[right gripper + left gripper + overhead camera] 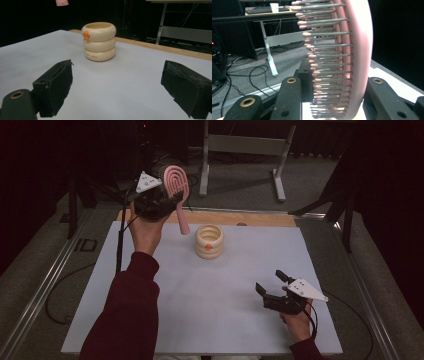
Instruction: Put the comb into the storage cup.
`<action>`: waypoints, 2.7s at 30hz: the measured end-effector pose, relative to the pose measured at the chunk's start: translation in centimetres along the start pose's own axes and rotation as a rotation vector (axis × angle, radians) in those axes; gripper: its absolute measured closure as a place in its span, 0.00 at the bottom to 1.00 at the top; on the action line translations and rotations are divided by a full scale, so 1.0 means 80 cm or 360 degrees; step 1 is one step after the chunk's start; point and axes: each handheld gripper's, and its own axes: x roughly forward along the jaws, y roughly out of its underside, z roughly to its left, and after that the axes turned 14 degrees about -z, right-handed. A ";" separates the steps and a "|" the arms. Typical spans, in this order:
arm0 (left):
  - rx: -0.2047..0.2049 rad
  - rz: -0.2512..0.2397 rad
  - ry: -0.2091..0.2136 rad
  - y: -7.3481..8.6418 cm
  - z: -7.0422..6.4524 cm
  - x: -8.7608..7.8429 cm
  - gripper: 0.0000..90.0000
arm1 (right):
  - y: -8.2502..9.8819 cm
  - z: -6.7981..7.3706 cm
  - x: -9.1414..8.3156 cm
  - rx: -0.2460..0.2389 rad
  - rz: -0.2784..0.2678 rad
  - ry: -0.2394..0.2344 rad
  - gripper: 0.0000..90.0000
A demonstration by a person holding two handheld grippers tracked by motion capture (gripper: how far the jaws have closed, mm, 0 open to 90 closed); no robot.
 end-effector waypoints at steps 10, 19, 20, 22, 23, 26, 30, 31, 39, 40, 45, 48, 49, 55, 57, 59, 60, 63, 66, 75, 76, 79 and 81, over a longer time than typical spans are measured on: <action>-0.0015 -0.0022 0.0017 0.005 -0.008 0.017 0.71 | -0.001 -0.001 -0.002 0.0014 -0.0012 0.0002 0.11; -0.0024 -0.0036 0.0028 0.007 -0.016 0.031 0.71 | -0.002 -0.003 -0.004 0.0032 -0.0022 0.0017 0.12; -0.0024 -0.0039 0.0030 0.007 -0.017 0.032 0.71 | -0.002 -0.003 -0.004 0.0039 -0.0025 0.0015 0.12; -0.0019 -0.0044 0.0028 0.008 -0.019 0.034 0.71 | -0.002 -0.004 -0.004 0.0036 -0.0032 0.0010 0.12; -0.0018 -0.0047 0.0023 0.009 -0.019 0.035 0.71 | -0.002 -0.003 -0.004 0.0038 -0.0030 0.0014 0.12; -0.0022 -0.0056 0.0011 0.011 -0.021 0.038 0.71 | -0.002 -0.003 -0.004 0.0041 -0.0030 0.0013 0.12; -0.0018 -0.0049 0.0012 0.016 -0.024 0.042 0.71 | -0.003 -0.002 -0.004 0.0043 -0.0032 0.0009 0.12; -0.0016 -0.0050 0.0013 0.017 -0.024 0.043 0.71 | -0.003 -0.003 -0.005 0.0043 -0.0031 0.0010 0.12; -0.0028 -0.0062 0.0009 0.021 -0.029 0.049 0.71 | -0.004 -0.004 -0.005 0.0049 -0.0035 0.0012 0.12; -0.0029 -0.0062 0.0010 0.022 -0.029 0.050 0.71 | -0.004 -0.004 -0.005 0.0050 -0.0038 0.0010 0.12; -0.0031 -0.0064 0.0015 0.026 -0.030 0.054 0.71 | -0.004 -0.004 -0.005 0.0055 -0.0037 0.0009 0.12; -0.0040 -0.0065 0.0013 0.028 -0.031 0.057 0.71 | -0.003 -0.004 -0.005 0.0061 -0.0038 0.0007 0.12; -0.0041 -0.0067 0.0013 0.029 -0.032 0.058 0.71 | -0.003 -0.004 -0.005 0.0061 -0.0038 0.0007 0.12; -0.0045 -0.0053 0.0010 0.032 -0.033 0.062 0.71 | -0.004 -0.005 -0.005 0.0064 -0.0040 0.0003 0.12; -0.0045 -0.0053 0.0010 0.032 -0.033 0.062 0.71 | -0.004 -0.005 -0.005 0.0065 -0.0041 0.0002 0.12; -0.0048 -0.0052 0.0008 0.034 -0.034 0.064 0.71 | -0.003 -0.004 -0.004 0.0060 -0.0039 0.0002 0.12; -0.0052 -0.0053 0.0010 0.034 -0.034 0.064 0.71 | -0.003 -0.004 -0.004 0.0065 -0.0038 0.0000 0.12; -0.0057 -0.0051 0.0012 0.036 -0.035 0.066 0.71 | -0.003 -0.004 -0.004 0.0071 -0.0035 0.0001 0.12; -0.0063 -0.0049 0.0013 0.038 -0.035 0.067 0.71 | -0.003 -0.005 -0.005 0.0068 -0.0037 0.0002 0.12; -0.0076 -0.0047 0.0006 0.042 -0.036 0.073 0.71 | -0.001 -0.007 -0.005 0.0077 -0.0028 0.0007 0.12; -0.0075 -0.0046 0.0006 0.042 -0.036 0.073 0.71 | -0.001 -0.007 -0.005 0.0076 -0.0028 0.0008 0.12; -0.0079 -0.0044 0.0004 0.043 -0.037 0.075 0.71 | 0.000 -0.007 -0.004 0.0075 -0.0027 0.0005 0.12; -0.0080 -0.0042 0.0003 0.045 -0.037 0.076 0.71 | 0.000 -0.006 -0.004 0.0075 -0.0024 0.0003 0.12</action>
